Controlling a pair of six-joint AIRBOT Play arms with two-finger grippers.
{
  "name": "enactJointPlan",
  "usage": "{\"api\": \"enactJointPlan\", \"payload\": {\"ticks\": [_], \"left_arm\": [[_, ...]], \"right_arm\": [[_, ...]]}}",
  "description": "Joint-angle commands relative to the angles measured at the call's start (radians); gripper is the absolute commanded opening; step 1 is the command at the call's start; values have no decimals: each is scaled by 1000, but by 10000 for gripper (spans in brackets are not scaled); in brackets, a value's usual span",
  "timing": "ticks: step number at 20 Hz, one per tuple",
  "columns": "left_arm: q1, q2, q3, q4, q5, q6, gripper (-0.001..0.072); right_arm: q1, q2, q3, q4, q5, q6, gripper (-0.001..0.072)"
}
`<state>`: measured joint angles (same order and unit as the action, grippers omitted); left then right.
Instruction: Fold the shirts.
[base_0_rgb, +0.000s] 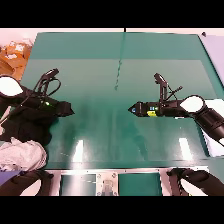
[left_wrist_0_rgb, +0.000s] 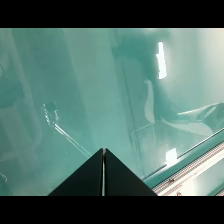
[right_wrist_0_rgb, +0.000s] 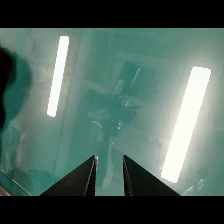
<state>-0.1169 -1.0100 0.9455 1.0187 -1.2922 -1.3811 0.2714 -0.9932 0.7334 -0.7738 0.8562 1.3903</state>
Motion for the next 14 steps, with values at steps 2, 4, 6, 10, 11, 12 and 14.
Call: {"api": "enactJointPlan", "payload": {"ticks": [2,4,6,10,11,12,14], "left_arm": [[0,1,0,3,1,2,26],[0,1,0,32,2,1,26],[0,1,0,161,0,-21,26],[1,-3,-24,698,13,-185,714],[3,-6,-46,811,20,-213,714],[3,-10,-78,882,41,-217,713],[3,-19,-150,900,109,-195,713]], "right_arm": [[1,1,-1,0,0,0,216],[1,1,-1,0,0,0,215],[1,1,-1,0,0,0,215],[1,1,-1,0,0,0,215],[1,1,-1,0,0,0,215],[1,1,-1,0,0,0,215],[1,1,-1,0,0,0,215]]}}
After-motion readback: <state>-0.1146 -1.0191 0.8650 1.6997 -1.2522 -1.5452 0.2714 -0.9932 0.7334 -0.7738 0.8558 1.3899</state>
